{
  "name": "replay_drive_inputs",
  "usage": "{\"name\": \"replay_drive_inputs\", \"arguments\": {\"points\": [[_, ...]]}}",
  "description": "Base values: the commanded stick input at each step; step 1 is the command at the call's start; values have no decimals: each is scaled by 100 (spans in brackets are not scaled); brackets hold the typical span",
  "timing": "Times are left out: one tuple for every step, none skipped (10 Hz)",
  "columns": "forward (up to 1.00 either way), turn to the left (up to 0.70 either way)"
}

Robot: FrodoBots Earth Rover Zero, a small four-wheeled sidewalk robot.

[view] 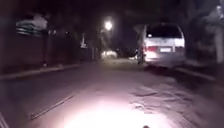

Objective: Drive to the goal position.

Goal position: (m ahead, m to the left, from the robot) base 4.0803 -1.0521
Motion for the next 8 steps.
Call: {"name": "replay_drive_inputs", "arguments": {"points": [[70,0],[70,0],[70,0],[70,0],[70,0],[70,0],[70,0],[70,0]]}}
